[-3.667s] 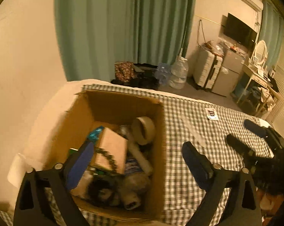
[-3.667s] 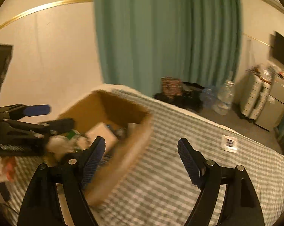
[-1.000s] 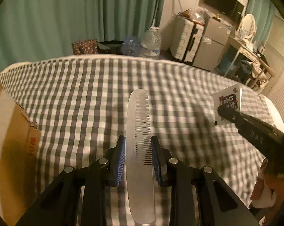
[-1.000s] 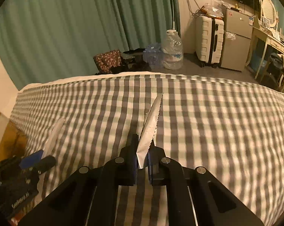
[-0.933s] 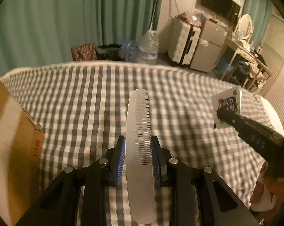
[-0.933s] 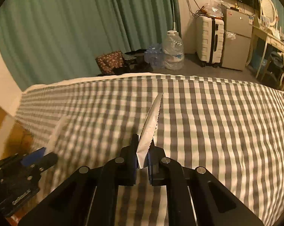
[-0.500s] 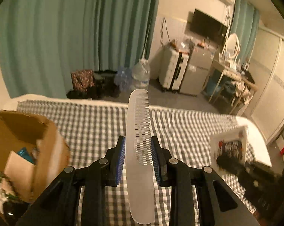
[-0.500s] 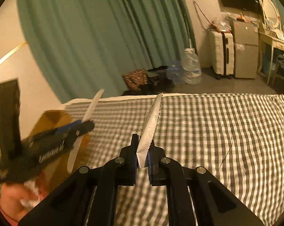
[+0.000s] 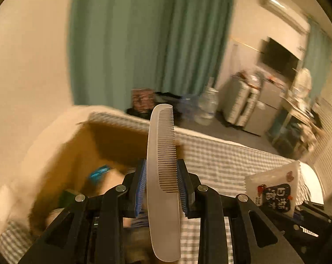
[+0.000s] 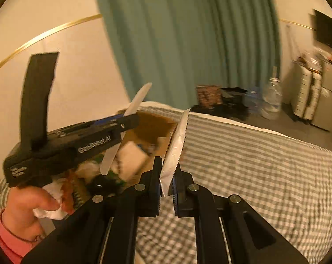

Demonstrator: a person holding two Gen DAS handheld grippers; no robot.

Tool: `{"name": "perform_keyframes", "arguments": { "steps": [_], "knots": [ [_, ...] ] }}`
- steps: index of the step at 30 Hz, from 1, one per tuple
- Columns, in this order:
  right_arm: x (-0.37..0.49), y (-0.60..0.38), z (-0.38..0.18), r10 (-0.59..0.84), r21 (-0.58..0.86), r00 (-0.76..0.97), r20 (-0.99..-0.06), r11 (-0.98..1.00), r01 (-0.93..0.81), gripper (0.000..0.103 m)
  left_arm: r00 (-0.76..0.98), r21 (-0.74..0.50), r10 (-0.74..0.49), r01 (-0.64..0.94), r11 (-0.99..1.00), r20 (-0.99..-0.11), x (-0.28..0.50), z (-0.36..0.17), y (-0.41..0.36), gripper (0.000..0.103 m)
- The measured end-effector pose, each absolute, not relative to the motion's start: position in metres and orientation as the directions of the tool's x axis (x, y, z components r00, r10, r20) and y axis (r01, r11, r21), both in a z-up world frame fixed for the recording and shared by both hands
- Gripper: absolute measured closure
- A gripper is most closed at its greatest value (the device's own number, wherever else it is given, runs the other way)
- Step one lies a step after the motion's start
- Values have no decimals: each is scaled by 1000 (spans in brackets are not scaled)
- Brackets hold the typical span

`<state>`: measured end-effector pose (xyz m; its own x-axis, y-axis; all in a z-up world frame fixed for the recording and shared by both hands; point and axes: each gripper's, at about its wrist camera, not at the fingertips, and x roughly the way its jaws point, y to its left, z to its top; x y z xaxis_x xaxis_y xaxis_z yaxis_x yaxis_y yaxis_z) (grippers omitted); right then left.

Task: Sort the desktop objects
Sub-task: 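Carry the comb and sachet into the cardboard box and release both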

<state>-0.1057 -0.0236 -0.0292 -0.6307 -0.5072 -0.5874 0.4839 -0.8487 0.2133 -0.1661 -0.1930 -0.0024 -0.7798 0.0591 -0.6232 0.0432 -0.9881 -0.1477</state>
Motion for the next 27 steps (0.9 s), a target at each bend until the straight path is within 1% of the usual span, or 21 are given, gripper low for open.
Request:
{"name": "perform_keyframes", "arguments": {
  "steps": [1,5,8,9,10,11,12,13,14,17,20,21,24,25,27],
  "knots": [
    [-109,-36,-31,-522,219,-614,-592,-837,501,95,-777,-147,52,53,-988,-627,-166,-6,-203,76],
    [-131,-83,-50,-604,315,-508,-613,-777,545,95,-750,-137,28,84,-987,-660,-170,-24,-236,76],
    [-146,-105,-64,-579,278,-491,-650,-784,555,95,-719,-114,31,68,-991,-695,-174,-38,-247,74],
    [-149,-112,-68,-575,269,-489,-656,-784,560,93,-711,-94,21,64,-994,-703,-174,-41,-248,69],
    [-151,-117,-71,-580,272,-480,-658,-777,568,89,-706,-76,12,59,-995,-708,-172,-45,-247,55],
    [-152,-121,-73,-585,271,-473,-658,-771,576,66,-705,-59,-1,61,-996,-710,-171,-47,-247,46],
    [-150,-123,-76,-566,244,-489,-663,-782,573,40,-705,-40,-26,77,-996,-709,-168,-48,-250,29],
    [-151,-122,-77,-521,197,-526,-672,-811,551,31,-706,-39,-36,91,-995,-708,-164,-48,-254,16],
    [-150,-119,-80,-495,166,-549,-674,-825,540,22,-709,-55,-31,99,-994,-704,-160,-48,-258,14],
    [-149,-105,-84,-475,155,-578,-663,-843,515,22,-713,-99,-15,117,-988,-701,-149,-49,-268,12],
    [-140,-90,-90,-425,130,-620,-660,-877,462,20,-721,-103,-11,114,-988,-693,-139,-50,-268,6],
    [-133,-85,-92,-397,110,-638,-660,-891,440,16,-730,-105,-1,100,-989,-683,-134,-49,-264,4],
    [-110,-73,-93,-283,35,-701,-655,-938,345,7,-734,-115,53,35,-993,-678,-122,-48,-249,4],
    [-106,-68,-95,-255,29,-711,-655,-949,313,6,-735,-111,66,13,-994,-675,-118,-47,-243,2],
    [-96,-53,-101,-211,52,-721,-660,-970,236,0,-747,-88,67,-11,-996,-661,-113,-46,-229,0]
  ]
}}
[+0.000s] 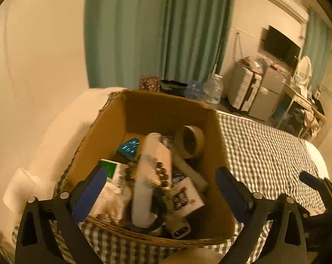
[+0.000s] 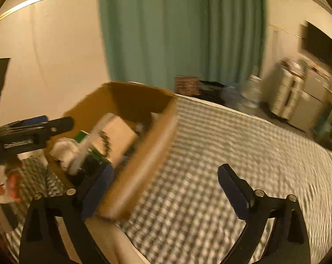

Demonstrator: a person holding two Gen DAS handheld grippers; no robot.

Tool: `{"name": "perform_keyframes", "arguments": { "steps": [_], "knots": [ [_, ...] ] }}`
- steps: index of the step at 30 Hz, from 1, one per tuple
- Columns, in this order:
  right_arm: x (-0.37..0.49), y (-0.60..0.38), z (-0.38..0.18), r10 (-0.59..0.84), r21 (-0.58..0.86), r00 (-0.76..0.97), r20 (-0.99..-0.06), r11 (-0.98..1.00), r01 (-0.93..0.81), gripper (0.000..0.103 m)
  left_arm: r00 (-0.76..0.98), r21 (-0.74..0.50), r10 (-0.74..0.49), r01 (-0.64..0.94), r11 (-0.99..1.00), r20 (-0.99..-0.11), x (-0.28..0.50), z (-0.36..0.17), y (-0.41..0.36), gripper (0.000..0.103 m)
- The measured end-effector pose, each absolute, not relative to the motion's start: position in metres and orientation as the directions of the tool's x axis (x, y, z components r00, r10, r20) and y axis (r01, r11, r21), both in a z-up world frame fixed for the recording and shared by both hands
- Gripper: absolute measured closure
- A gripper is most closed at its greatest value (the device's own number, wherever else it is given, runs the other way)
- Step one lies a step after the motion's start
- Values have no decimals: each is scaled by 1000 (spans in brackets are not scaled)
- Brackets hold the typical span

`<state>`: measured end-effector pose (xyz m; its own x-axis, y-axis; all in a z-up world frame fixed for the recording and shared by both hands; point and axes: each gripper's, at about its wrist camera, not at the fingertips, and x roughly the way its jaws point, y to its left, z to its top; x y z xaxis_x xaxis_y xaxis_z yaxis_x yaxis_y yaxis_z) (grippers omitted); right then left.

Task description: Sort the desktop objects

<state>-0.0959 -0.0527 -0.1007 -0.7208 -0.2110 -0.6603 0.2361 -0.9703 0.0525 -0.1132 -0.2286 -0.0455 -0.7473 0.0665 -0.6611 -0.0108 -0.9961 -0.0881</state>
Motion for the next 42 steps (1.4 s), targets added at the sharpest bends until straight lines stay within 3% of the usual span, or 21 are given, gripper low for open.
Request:
{"name": "perform_keyframes", "arguments": {
  "steps": [4,13,25,34,42],
  "knots": [
    [-74,-25,-97,-135,83,-733,-667,-991,108,0,-749,-65,86,-57,-996,-657,-107,-46,-200,0],
    [-51,-13,-71,-57,54,-780,-623,-998,30,0,-762,25,52,-89,-996,-646,-93,-39,-161,0],
    [-47,-9,-69,-30,47,-779,-626,-999,1,0,-742,26,3,-28,-999,-670,-99,-44,-173,0],
    [-50,-15,-77,-21,29,-759,-651,-1000,3,0,-727,-12,42,-46,-999,-686,-99,-51,-175,0],
    [-52,-17,-78,-22,30,-750,-662,-1000,3,0,-762,-23,37,-29,-999,-647,-93,-46,-179,0]
  ]
}}
